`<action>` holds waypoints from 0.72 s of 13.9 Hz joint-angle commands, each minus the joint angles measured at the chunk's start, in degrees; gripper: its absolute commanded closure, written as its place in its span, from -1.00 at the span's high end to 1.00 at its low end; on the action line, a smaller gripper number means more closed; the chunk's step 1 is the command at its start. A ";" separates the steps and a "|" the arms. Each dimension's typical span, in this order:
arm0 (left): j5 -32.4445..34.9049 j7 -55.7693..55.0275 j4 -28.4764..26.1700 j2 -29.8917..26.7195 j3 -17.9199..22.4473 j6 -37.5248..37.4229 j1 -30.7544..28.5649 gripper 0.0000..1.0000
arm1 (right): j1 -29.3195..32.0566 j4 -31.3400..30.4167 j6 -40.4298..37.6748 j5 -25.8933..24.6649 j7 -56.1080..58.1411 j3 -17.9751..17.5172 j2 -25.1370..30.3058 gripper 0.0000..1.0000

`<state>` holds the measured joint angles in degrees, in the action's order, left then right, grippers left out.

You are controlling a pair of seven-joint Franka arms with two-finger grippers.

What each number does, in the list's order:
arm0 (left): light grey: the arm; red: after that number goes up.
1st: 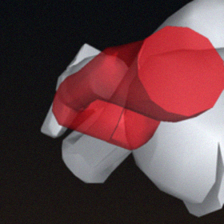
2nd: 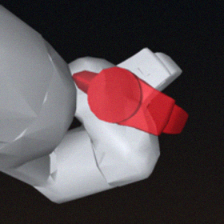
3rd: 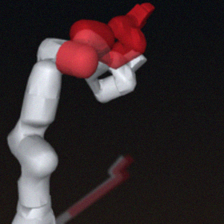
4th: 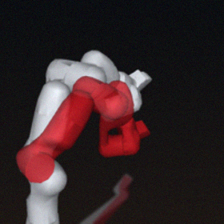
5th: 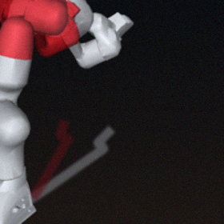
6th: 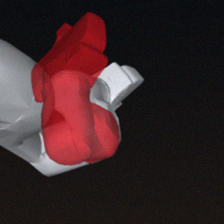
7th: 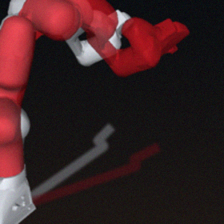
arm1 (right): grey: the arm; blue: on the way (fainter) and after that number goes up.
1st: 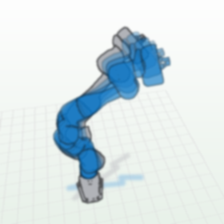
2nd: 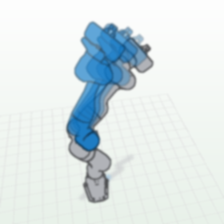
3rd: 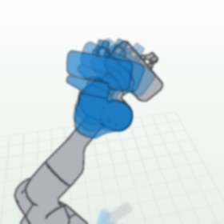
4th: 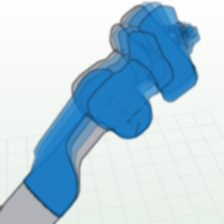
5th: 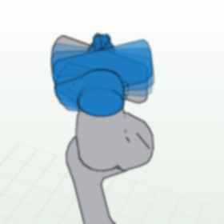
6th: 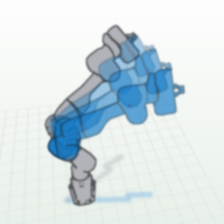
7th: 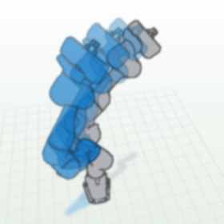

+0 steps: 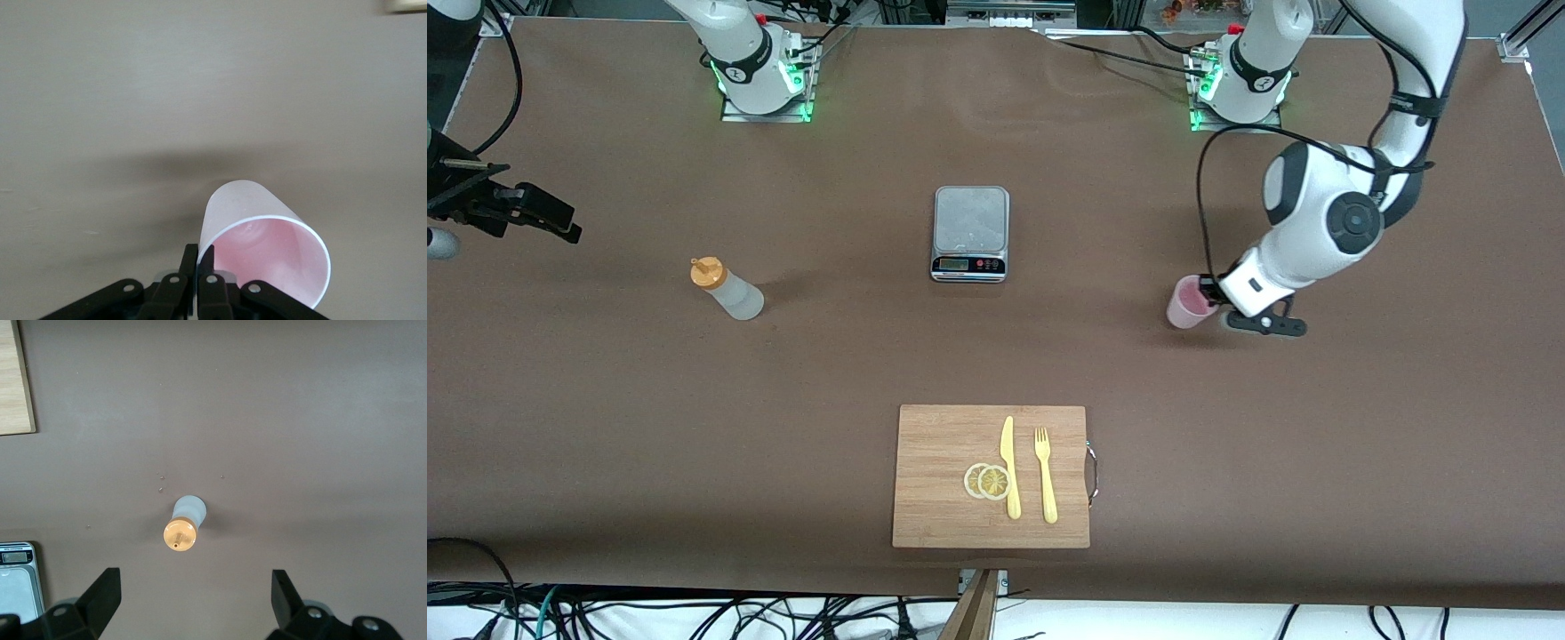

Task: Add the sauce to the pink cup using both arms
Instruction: 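Lift the pink cup with the left gripper and set it on the scale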

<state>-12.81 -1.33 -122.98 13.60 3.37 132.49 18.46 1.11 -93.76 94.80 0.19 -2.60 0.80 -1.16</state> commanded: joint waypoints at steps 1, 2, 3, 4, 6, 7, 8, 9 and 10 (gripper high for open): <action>-1.96 -3.49 3.53 0.46 0.67 -2.24 6.65 -1.00 | -0.14 -0.46 -0.41 0.77 0.84 0.34 0.55 1.00; -2.74 -6.03 4.32 0.98 0.67 -2.33 9.37 -1.00 | -0.14 -0.46 -0.41 0.77 0.84 0.34 0.55 1.00; -3.88 -9.62 5.11 1.42 0.67 -2.33 11.93 -1.00 | -0.14 -0.46 -0.41 0.77 0.84 0.34 0.55 1.00; -4.33 -12.70 6.08 1.86 0.58 -2.41 14.30 -1.00 | -0.14 -0.46 -0.41 0.77 0.84 0.34 0.55 1.00; -4.59 -18.77 8.27 3.44 0.32 -2.76 18.78 -1.00 | -0.14 -0.46 -0.41 0.77 0.84 0.34 0.55 1.00; -5.72 -21.67 9.50 4.49 0.32 -2.77 20.98 -1.00 | -0.14 -0.46 -0.41 0.77 0.84 0.34 0.55 1.00; -7.04 -23.96 10.73 5.46 0.23 -2.77 22.74 -1.00 | -0.14 -0.46 -0.41 0.77 0.84 0.34 0.55 1.00; -7.92 -25.98 11.96 6.43 0.14 -2.77 24.24 -1.00 | -0.14 -0.46 -0.41 0.77 0.84 0.34 0.55 1.00; -8.72 -28.01 13.02 7.48 -0.03 -2.77 25.73 -1.00 | -0.14 -0.46 -0.41 0.77 0.84 0.34 0.55 1.00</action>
<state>-19.26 -25.94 -114.24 17.89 2.73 131.35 41.68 1.11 -93.77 94.78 0.19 -2.57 0.81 -1.16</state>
